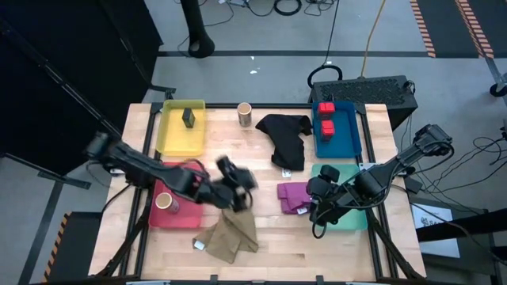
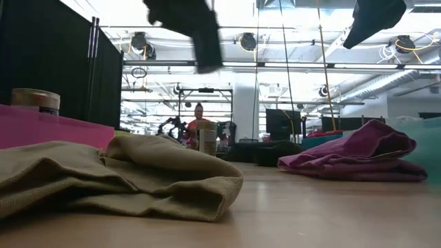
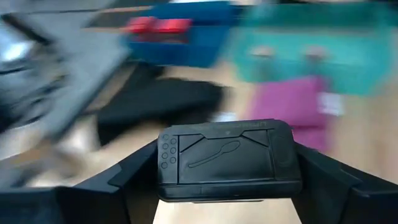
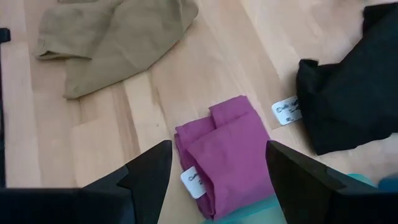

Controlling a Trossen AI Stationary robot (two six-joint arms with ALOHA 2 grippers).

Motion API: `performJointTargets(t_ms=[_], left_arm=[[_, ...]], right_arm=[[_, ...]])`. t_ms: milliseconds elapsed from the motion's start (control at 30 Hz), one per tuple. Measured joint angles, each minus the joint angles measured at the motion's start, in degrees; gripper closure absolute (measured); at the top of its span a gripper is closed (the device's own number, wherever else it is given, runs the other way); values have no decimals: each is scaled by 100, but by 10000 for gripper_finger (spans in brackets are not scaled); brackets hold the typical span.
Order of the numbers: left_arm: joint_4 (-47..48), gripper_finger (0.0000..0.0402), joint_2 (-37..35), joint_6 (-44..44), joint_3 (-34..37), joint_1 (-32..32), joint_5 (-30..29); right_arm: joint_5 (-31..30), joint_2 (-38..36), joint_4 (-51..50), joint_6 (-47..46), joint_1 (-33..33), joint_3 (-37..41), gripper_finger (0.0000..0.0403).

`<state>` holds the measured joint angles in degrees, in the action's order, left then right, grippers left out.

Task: Sort spices by type
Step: Put the black seasoning can into the yellow bin

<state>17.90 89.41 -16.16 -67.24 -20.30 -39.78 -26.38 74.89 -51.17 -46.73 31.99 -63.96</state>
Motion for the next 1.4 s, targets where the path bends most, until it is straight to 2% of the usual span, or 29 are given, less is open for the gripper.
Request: performJointTargets(t_ms=[100, 200, 333, 433, 600, 800, 933, 1400], left_arm=[[786, 116, -588, -436, 0, 279, -645], [1782, 115, -1099, -1028, 0, 705, -1012], [3041, 115, -1484, -2033, 2, 1453, -1133], [3531, 115, -1640, -2470, 136, 1981, -1166], [3180, 114, -1935, -2552, 839, 2535, -1213], [2290, 114, -2653, -2557, 1883, 3142, -754], [2221, 114, -3061, -2711, 2262, 3713, -385], [2195, 114, -3126, -3287, 3056, 4467, 170]], right_arm=[[-144, 0, 7, 84, -2, 0, 161], [-265, 0, 39, 119, -9, 0, 161], [-517, 0, 137, 216, -17, 0, 161], [-567, 0, 368, 454, -54, 0, 161], [-662, 0, 831, 985, -137, 0, 161], [-666, 0, 868, 1311, -271, 0, 161], [-666, 0, 960, 1510, -422, 0, 161], [-660, 0, 1049, 1618, -658, 104, 161]])
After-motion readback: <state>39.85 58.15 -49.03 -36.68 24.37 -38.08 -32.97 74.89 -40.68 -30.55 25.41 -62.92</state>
